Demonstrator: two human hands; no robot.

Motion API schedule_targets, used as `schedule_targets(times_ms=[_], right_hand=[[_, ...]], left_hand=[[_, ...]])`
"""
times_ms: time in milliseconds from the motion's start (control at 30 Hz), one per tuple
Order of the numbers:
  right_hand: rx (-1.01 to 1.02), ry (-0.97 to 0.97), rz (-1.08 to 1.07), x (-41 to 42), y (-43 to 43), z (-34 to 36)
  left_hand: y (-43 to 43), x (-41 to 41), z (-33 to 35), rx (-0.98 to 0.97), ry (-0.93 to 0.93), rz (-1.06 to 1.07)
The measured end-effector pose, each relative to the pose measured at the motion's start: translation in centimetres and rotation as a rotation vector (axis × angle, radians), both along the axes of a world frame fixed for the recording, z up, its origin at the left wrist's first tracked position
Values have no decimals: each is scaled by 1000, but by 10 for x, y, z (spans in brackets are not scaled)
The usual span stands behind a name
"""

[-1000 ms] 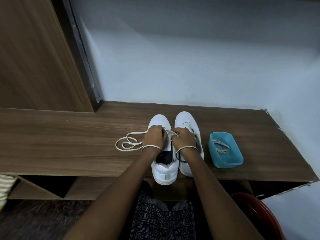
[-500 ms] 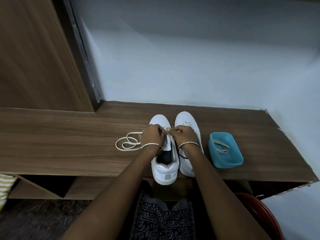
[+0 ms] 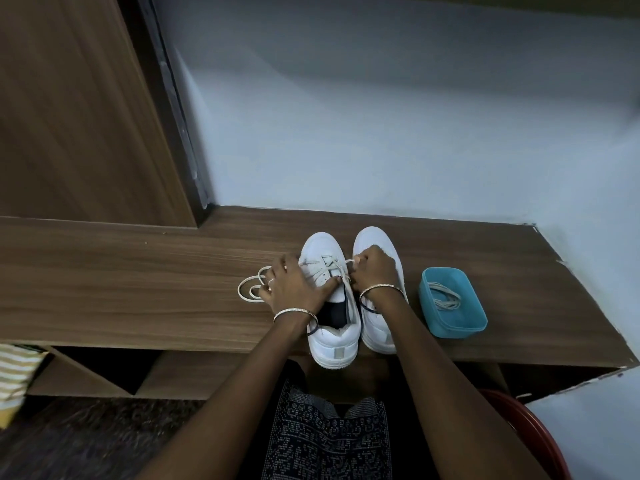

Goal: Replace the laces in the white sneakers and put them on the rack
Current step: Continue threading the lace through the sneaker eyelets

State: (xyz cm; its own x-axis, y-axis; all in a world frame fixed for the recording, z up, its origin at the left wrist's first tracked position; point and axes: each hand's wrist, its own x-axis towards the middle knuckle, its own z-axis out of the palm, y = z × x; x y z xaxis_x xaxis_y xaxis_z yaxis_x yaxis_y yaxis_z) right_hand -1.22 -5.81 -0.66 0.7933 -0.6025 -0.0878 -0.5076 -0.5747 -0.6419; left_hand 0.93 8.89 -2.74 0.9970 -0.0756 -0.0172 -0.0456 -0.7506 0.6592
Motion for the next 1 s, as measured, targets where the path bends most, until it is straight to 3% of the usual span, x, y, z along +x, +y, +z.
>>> schedule_targets(times_ms=[33,133,200,333,467,633,833,1000], right_hand=[[89,-76,-45,-4,-3,1],[713,-455,-101,-23,-9,5],[1020,-615,-101,-36,-15,13],[1203,-717,-212,-51,-31,26],[942,-626,-257,-65,-52,33],[409,-339,-82,-80,-73,29],[-58,-163,227,-49,-33,26],[-401,-49,239,-16,5,16]], left_hand=[[1,-1,-1,-25,1,19],[1,-3,-2,-53,35,45],[-1,-6,-3,-34,73,44],[-2,-12,-6,-88,70,59],[-2,-12,-10,-110,83,84],[-4,-12,-14,-109,88,84],[-4,-12,-18,-109,2,116],[-2,-10,-21,-129,2,128]])
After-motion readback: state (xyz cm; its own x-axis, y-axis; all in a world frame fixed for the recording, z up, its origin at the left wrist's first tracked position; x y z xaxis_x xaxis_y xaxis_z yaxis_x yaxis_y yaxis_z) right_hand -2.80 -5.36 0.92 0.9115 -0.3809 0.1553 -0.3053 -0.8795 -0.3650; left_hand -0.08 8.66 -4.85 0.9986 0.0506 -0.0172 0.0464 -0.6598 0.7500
